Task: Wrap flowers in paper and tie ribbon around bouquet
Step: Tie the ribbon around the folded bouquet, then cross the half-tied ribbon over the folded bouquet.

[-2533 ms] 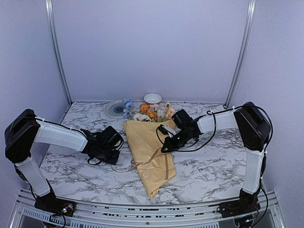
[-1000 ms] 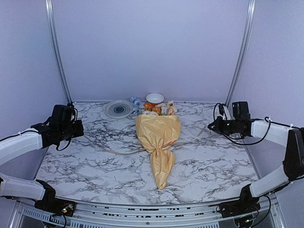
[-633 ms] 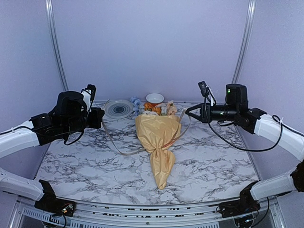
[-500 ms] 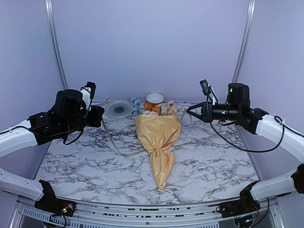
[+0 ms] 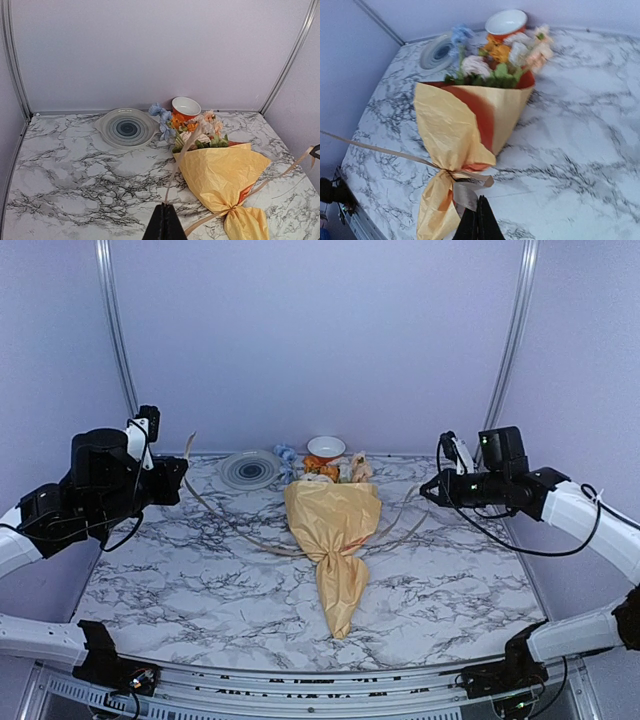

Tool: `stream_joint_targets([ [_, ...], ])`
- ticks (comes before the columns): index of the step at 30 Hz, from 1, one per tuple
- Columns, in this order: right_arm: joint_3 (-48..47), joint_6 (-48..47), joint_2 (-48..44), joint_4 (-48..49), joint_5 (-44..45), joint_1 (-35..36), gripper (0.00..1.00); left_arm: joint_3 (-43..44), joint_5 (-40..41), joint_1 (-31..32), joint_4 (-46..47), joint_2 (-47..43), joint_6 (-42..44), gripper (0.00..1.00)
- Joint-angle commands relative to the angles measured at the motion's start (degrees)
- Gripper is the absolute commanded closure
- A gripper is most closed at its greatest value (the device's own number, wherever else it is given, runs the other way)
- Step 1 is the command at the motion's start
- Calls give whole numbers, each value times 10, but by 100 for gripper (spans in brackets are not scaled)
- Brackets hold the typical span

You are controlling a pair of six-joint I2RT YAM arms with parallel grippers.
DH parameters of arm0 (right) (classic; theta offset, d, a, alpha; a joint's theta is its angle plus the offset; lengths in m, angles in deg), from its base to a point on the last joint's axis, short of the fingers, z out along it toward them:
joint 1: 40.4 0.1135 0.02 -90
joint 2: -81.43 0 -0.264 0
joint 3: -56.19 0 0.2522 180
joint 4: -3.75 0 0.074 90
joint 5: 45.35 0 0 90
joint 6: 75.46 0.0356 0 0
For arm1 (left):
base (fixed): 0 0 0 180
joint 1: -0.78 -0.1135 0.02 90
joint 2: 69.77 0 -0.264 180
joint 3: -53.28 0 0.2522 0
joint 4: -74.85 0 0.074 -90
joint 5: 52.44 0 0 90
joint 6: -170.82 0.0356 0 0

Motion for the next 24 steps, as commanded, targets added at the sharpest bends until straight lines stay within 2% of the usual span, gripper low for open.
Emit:
stream_joint_targets([
  [1,21,42,35,-161,174,-20,60,5,-55,39,15,10,7,100],
  [3,30,60,46,-195,217,-20,28,17,-71,63,35,22,24,100],
  [4,32,65,46,-207,239,-19,21,22,-80,72,49,26,32,100],
  [5,33,66,39,-213,260,-19,3,27,-89,81,61,30,40,100],
  [6,33,62,33,-211,267,-17,1,32,-100,88,75,33,48,100],
  [11,10,-2,14,-144,167,35,0,64,-143,108,110,64,74,100],
  [14,0,-68,15,-43,52,111,1,85,-169,118,130,84,85,100],
  [17,6,-125,38,89,-53,198,5,113,-187,124,149,101,96,100],
  [20,10,-162,83,199,-98,234,9,130,-185,126,167,110,109,100],
  [24,4,-161,165,325,-129,238,13,147,-176,126,188,125,121,100],
])
